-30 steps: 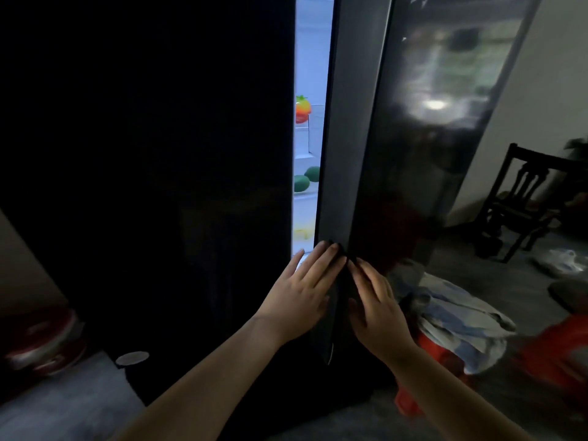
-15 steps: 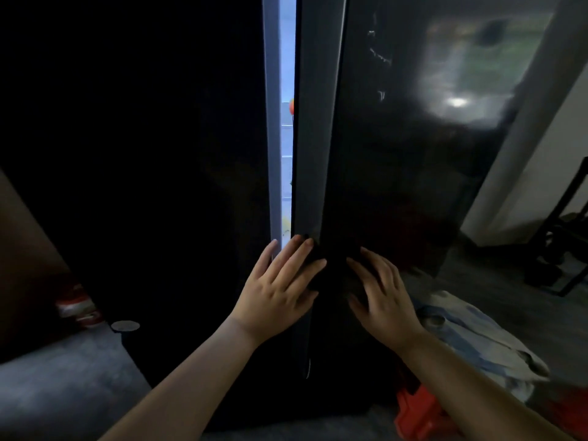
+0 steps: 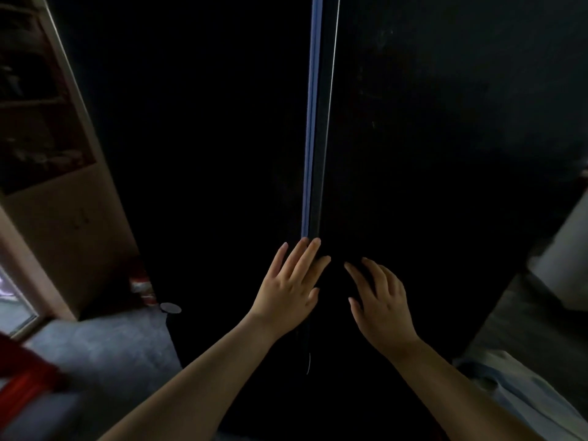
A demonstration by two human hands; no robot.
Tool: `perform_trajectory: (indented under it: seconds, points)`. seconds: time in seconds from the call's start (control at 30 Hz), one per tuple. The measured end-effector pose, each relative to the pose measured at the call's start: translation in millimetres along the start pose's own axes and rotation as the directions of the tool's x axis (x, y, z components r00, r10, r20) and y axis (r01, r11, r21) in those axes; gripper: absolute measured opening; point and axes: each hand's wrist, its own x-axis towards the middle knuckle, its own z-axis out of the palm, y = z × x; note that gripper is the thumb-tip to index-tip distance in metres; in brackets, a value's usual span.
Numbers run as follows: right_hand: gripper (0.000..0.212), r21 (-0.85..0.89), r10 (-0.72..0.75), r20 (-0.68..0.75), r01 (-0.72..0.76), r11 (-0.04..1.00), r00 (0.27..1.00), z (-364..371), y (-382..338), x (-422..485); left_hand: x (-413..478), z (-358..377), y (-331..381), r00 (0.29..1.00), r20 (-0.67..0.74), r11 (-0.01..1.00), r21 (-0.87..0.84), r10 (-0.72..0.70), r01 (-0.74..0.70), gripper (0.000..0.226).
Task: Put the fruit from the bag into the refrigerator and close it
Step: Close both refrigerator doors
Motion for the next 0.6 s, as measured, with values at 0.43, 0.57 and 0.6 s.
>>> perform_trajectory:
  seconds: [0.43, 0.57, 0.6]
  points:
    - [0.102, -0.198, 0.039, 0.299, 0.022, 0.98, 0.953, 29, 6, 58, 58, 16, -25, 0.938, 0.316, 0.984, 0.152, -0.139, 0.094, 0.079]
    - [0.1, -0.203, 0.056, 0.29, 0.004, 0.979, 0.956, 33, 6, 57, 59, 18, -22, 0.937, 0.32, 0.987, 0.125, -0.137, 0.102, 0.078]
    - [0.099, -0.206, 0.061, 0.289, -0.001, 0.979, 0.955, 33, 5, 57, 60, 18, -22, 0.938, 0.319, 0.988, 0.124, -0.133, 0.098, 0.078]
